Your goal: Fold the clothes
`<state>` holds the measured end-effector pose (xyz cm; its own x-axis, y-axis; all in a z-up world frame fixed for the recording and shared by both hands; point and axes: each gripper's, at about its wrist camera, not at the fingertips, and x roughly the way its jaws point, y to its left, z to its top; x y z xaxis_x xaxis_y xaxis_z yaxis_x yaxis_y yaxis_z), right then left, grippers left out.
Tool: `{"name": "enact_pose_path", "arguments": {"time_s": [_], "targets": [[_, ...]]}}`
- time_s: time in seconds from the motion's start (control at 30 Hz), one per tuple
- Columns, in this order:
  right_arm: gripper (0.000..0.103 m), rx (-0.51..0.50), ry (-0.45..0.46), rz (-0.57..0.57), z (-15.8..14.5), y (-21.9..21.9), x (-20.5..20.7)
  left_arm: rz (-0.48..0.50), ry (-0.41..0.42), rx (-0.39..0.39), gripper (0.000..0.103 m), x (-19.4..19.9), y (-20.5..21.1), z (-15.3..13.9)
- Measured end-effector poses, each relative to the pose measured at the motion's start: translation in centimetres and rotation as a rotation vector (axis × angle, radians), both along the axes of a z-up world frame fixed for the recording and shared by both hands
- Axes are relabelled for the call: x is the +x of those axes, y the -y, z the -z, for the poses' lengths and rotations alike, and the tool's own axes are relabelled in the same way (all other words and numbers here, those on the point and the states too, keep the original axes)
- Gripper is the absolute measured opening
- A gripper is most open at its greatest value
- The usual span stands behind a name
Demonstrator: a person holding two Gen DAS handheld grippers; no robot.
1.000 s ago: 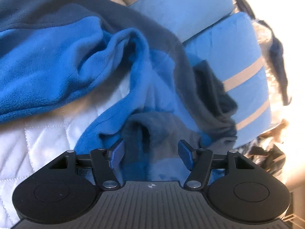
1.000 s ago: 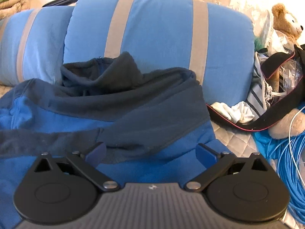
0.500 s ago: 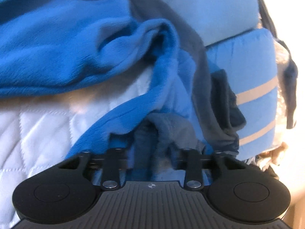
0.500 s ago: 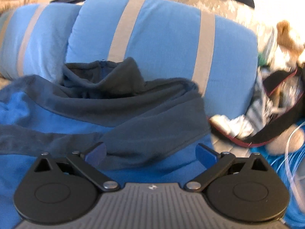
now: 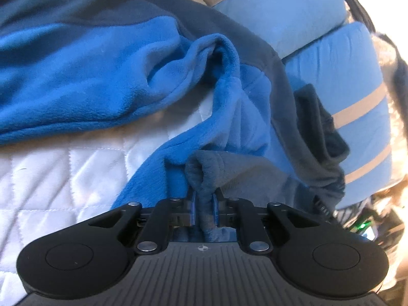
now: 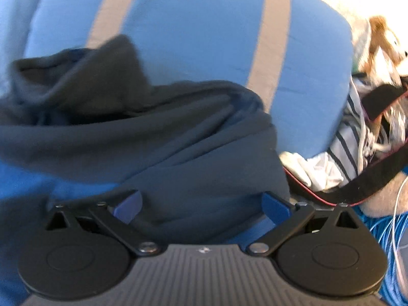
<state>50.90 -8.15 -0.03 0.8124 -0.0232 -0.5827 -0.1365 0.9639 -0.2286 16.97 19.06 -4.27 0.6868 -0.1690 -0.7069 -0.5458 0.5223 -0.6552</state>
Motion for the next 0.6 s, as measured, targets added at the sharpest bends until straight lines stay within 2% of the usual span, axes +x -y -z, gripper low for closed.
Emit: {"name": "enact_pose_path", "arguments": {"time_s": [0.17,0.3,0.43,0.6], "targets": [[0.103,0.065,-0.017,-0.026,-0.9,1.0,0.0,0.023,-0.057,0.063,0.012,-0.3,0.5,-0.7],[0.103,0.089,0.004,-0.118,-2.8,0.3,-2.1,0.026,-0.072,0.066,0.013,-0.3,0.5,-0.9],[0.103,0.029,-0.016,-0.227,-2.4,-1.7,-3.5,0.017,-0.058,0.015,0.022,-0.6,-0.2,-0.5],[0.103,0.006,-0.027,-0.161,-1.6,-2.2,-4.0,-0.006,-0.03,0.018,0.038,-1.3,-0.8,-1.5]]}}
